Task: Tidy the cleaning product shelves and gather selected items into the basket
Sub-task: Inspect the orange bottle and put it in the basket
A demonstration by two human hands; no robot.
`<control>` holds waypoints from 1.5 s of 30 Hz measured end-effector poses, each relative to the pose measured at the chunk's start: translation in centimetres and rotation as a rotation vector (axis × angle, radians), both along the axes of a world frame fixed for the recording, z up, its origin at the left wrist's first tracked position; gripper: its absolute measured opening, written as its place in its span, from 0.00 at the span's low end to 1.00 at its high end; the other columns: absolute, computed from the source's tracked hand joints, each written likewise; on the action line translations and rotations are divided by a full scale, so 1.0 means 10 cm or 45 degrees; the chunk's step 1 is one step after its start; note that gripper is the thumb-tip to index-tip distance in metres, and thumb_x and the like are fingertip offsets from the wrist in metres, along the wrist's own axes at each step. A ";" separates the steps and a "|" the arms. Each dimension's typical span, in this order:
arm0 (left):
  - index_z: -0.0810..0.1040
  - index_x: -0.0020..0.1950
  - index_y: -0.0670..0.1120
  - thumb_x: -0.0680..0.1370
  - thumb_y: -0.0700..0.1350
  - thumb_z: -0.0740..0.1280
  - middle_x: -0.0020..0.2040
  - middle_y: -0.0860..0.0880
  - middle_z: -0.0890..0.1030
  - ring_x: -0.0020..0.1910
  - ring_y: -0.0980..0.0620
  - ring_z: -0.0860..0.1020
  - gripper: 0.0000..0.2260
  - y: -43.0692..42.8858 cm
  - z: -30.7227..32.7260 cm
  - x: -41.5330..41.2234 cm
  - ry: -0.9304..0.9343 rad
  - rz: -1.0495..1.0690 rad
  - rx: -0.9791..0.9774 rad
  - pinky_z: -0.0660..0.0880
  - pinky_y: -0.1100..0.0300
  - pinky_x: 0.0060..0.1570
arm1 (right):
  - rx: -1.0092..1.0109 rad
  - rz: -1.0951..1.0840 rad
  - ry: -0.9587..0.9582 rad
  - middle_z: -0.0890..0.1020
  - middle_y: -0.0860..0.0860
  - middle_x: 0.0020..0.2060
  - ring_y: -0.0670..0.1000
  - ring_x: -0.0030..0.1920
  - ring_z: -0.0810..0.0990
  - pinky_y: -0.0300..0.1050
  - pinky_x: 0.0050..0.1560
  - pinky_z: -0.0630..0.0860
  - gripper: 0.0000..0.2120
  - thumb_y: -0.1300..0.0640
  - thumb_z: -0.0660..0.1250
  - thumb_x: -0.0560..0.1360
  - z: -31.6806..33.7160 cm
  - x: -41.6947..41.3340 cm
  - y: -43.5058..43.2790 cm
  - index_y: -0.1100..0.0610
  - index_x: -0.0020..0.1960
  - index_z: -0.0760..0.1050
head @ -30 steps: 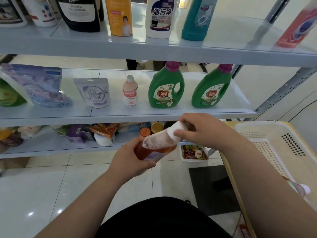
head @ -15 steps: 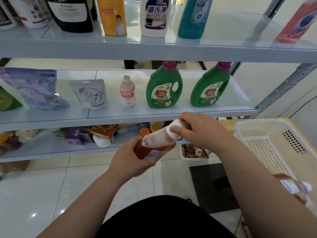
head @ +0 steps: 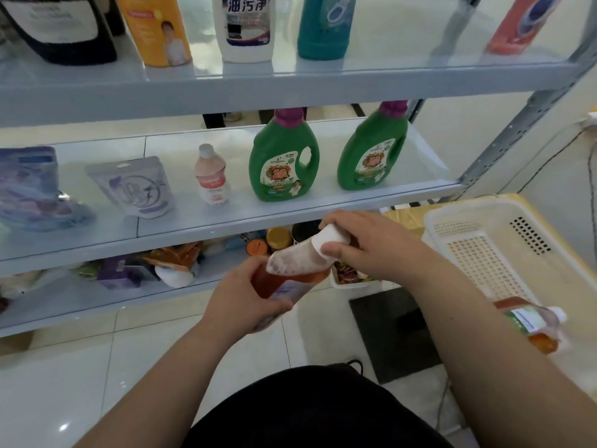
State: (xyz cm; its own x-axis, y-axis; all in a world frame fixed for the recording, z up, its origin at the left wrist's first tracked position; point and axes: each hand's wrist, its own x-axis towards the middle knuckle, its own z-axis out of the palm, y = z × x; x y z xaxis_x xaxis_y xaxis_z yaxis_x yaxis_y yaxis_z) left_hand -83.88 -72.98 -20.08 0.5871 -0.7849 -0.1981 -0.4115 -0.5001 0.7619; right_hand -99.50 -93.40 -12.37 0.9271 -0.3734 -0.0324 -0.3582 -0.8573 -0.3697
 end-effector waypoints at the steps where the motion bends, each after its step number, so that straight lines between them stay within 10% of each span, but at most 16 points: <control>1: 0.70 0.53 0.73 0.54 0.66 0.75 0.46 0.71 0.75 0.43 0.73 0.73 0.29 -0.03 0.00 0.00 0.002 -0.034 0.008 0.64 0.76 0.38 | -0.055 -0.019 0.016 0.78 0.41 0.54 0.45 0.53 0.76 0.45 0.49 0.75 0.18 0.35 0.60 0.78 0.00 -0.02 -0.02 0.42 0.63 0.71; 11: 0.71 0.59 0.68 0.55 0.67 0.75 0.45 0.72 0.74 0.43 0.71 0.74 0.34 -0.67 -0.10 -0.31 0.047 -0.308 0.047 0.65 0.73 0.40 | 0.039 -0.684 -0.239 0.76 0.46 0.34 0.47 0.35 0.76 0.45 0.33 0.68 0.21 0.37 0.51 0.79 -0.32 -0.31 -0.19 0.49 0.44 0.75; 16: 0.66 0.61 0.68 0.56 0.73 0.72 0.48 0.73 0.72 0.45 0.72 0.71 0.36 -1.23 -0.06 -0.55 0.145 -0.379 0.056 0.67 0.70 0.41 | 0.727 -0.995 -0.713 0.79 0.35 0.47 0.34 0.48 0.77 0.30 0.43 0.72 0.15 0.29 0.58 0.73 -0.48 -0.68 -0.43 0.35 0.51 0.73; 20: 0.73 0.57 0.62 0.67 0.73 0.68 0.50 0.63 0.82 0.43 0.66 0.82 0.25 -1.81 0.09 -0.75 0.376 -0.273 -0.063 0.74 0.68 0.39 | 1.310 -1.065 -0.911 0.80 0.44 0.63 0.51 0.64 0.81 0.60 0.64 0.79 0.20 0.30 0.64 0.75 -0.74 -0.99 -0.55 0.31 0.65 0.69; 23: 0.75 0.54 0.65 0.73 0.74 0.55 0.44 0.65 0.83 0.44 0.69 0.81 0.20 -2.30 0.26 -0.92 0.418 -0.206 -0.101 0.74 0.65 0.43 | 1.662 -1.095 -1.124 0.85 0.51 0.60 0.55 0.59 0.85 0.54 0.53 0.84 0.17 0.41 0.65 0.80 -0.88 -1.14 -0.62 0.38 0.69 0.72; 28: 0.71 0.51 0.75 0.72 0.78 0.57 0.47 0.66 0.84 0.44 0.64 0.84 0.14 -3.02 0.39 -1.30 0.465 -0.359 -0.057 0.77 0.66 0.37 | 1.637 -1.334 -1.357 0.87 0.52 0.57 0.56 0.56 0.86 0.56 0.54 0.84 0.09 0.47 0.66 0.81 -0.91 -1.46 -1.11 0.36 0.59 0.80; 33: 0.69 0.58 0.81 0.67 0.63 0.72 0.56 0.67 0.83 0.52 0.63 0.83 0.24 -3.60 0.17 -1.79 0.451 -0.610 -0.016 0.80 0.58 0.53 | 1.604 -1.586 -1.516 0.86 0.54 0.57 0.57 0.56 0.86 0.57 0.54 0.83 0.11 0.53 0.65 0.84 -1.12 -1.97 -1.56 0.45 0.65 0.77; 38: 0.60 0.80 0.63 0.74 0.60 0.75 0.66 0.68 0.70 0.53 0.71 0.75 0.39 -4.04 -0.13 -2.07 0.354 -0.719 0.117 0.72 0.68 0.50 | 1.732 -1.697 -1.522 0.87 0.52 0.56 0.55 0.55 0.87 0.55 0.54 0.84 0.13 0.58 0.66 0.83 -1.32 -2.28 -1.89 0.45 0.64 0.76; 45: 0.64 0.79 0.58 0.77 0.54 0.74 0.58 0.62 0.80 0.49 0.69 0.79 0.33 -4.70 -0.48 -2.11 0.173 -1.009 0.291 0.77 0.63 0.49 | 1.741 -1.933 -1.178 0.87 0.49 0.46 0.48 0.40 0.84 0.42 0.34 0.76 0.09 0.61 0.70 0.80 -1.61 -2.50 -2.20 0.50 0.58 0.80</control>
